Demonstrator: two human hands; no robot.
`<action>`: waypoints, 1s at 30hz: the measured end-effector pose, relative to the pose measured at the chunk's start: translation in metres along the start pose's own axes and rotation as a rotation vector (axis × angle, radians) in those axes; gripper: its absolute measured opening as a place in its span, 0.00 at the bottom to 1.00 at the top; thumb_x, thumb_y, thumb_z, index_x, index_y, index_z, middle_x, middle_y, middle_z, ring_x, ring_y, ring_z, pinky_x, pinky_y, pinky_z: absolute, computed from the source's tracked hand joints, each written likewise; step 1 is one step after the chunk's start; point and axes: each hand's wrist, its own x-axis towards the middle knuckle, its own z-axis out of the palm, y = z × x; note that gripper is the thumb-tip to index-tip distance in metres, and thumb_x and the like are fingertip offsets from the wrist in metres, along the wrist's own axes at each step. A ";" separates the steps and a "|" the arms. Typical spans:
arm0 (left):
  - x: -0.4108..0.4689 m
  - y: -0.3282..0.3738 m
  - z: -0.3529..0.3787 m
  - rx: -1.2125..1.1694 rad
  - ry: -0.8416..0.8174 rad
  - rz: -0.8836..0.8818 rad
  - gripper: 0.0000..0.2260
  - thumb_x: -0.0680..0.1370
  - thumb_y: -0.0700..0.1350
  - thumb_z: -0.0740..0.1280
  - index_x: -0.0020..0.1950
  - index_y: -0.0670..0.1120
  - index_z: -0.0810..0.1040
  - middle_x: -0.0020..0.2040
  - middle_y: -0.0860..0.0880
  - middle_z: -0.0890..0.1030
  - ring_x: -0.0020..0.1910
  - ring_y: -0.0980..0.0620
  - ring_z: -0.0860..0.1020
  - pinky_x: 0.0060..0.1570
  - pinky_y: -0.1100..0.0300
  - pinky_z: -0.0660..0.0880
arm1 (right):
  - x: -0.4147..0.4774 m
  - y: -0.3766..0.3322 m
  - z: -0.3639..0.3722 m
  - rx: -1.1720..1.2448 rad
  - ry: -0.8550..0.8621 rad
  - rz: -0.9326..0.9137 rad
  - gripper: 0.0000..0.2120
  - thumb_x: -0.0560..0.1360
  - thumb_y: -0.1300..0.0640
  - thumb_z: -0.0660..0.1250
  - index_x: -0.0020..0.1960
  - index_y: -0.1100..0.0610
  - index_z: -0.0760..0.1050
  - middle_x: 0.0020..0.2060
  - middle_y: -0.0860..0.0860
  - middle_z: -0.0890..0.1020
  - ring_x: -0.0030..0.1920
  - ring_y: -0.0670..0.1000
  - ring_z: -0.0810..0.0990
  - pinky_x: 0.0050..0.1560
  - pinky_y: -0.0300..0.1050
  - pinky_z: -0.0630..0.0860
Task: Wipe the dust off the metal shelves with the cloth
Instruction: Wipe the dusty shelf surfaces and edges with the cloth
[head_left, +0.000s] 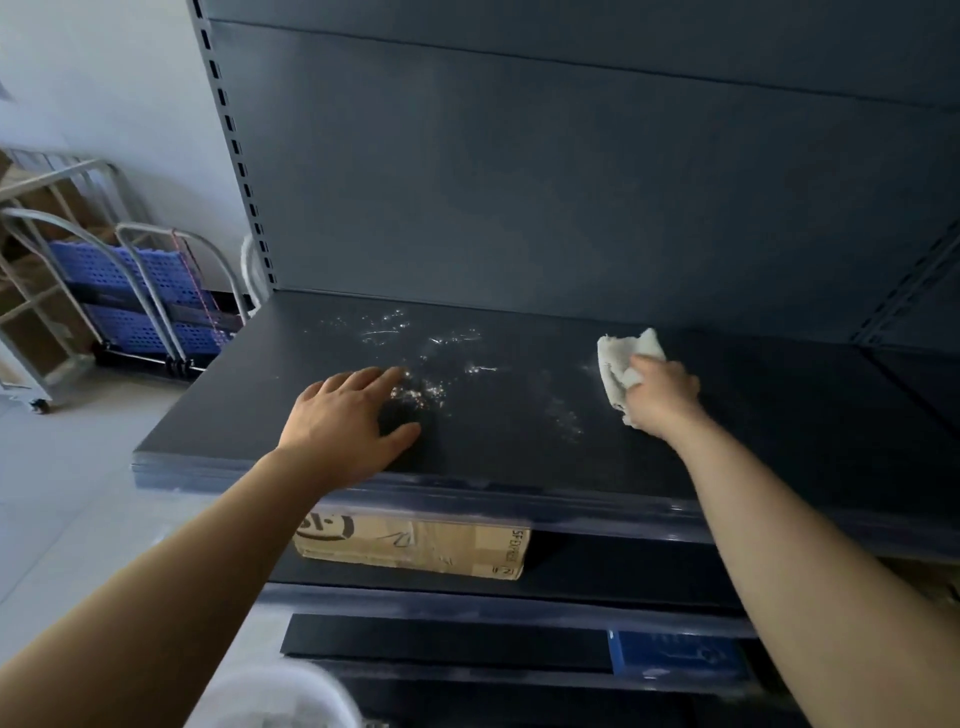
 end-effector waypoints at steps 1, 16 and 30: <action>-0.004 -0.003 0.002 0.010 -0.032 -0.006 0.34 0.73 0.70 0.52 0.76 0.58 0.54 0.76 0.53 0.61 0.74 0.48 0.59 0.71 0.49 0.57 | -0.007 0.003 0.005 0.006 0.000 0.014 0.19 0.72 0.62 0.61 0.63 0.54 0.70 0.63 0.62 0.67 0.61 0.64 0.65 0.58 0.53 0.72; -0.012 -0.002 0.006 0.026 -0.140 -0.052 0.35 0.72 0.72 0.47 0.76 0.57 0.52 0.78 0.53 0.54 0.77 0.49 0.51 0.74 0.46 0.51 | -0.080 -0.090 0.016 0.308 0.106 -0.190 0.21 0.73 0.66 0.55 0.64 0.57 0.71 0.61 0.64 0.68 0.61 0.67 0.66 0.62 0.52 0.70; -0.013 -0.004 0.011 0.040 -0.101 -0.042 0.35 0.72 0.71 0.47 0.76 0.57 0.55 0.78 0.53 0.56 0.76 0.49 0.54 0.72 0.45 0.53 | -0.115 -0.024 0.018 -0.075 0.122 0.019 0.19 0.73 0.57 0.63 0.63 0.58 0.70 0.61 0.60 0.67 0.58 0.60 0.66 0.55 0.49 0.69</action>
